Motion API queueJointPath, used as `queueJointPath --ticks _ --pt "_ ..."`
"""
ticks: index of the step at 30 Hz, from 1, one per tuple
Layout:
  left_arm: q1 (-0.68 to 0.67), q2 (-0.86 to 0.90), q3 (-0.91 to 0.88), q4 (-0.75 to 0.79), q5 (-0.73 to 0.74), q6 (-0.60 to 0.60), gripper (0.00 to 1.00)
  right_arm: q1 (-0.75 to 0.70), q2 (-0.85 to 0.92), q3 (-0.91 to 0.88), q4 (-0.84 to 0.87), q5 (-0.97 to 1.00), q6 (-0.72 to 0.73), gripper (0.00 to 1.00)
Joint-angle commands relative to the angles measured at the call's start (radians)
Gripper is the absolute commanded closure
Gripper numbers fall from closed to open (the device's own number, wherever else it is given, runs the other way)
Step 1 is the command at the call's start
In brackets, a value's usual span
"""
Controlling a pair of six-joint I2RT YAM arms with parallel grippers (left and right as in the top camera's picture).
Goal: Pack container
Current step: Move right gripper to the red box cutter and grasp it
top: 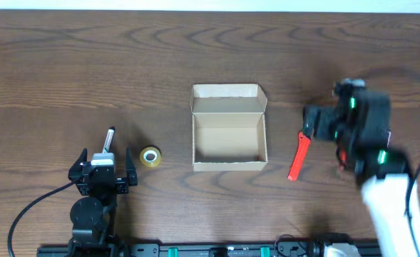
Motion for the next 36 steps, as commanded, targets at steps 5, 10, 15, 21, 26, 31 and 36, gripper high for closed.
queueJointPath --ticks 5,10,15,21,26,31,36 --pt "0.003 -0.006 -0.029 -0.009 -0.003 -0.012 0.05 -0.008 0.222 0.26 -0.333 -0.062 0.051 0.01" --pt "0.003 -0.006 -0.029 -0.009 -0.003 -0.012 0.05 0.005 0.22 0.183 -0.343 0.039 0.261 0.01" --pt "0.003 -0.006 -0.029 -0.009 -0.003 -0.012 0.05 0.085 0.124 0.001 -0.214 0.121 0.383 0.01" --pt "0.003 -0.006 -0.028 -0.009 -0.003 -0.012 0.05 0.121 0.031 -0.244 -0.05 0.077 0.446 0.01" --pt "0.003 -0.006 -0.029 -0.009 -0.003 -0.012 0.05 0.125 0.031 -0.359 0.028 0.074 0.491 0.01" --pt "0.003 -0.006 -0.029 -0.009 -0.003 -0.012 0.05 0.124 0.032 -0.421 0.097 0.126 0.587 0.01" --pt "0.003 -0.006 -0.029 -0.01 -0.003 -0.012 0.05 0.124 0.045 -0.451 0.167 0.126 0.597 0.01"
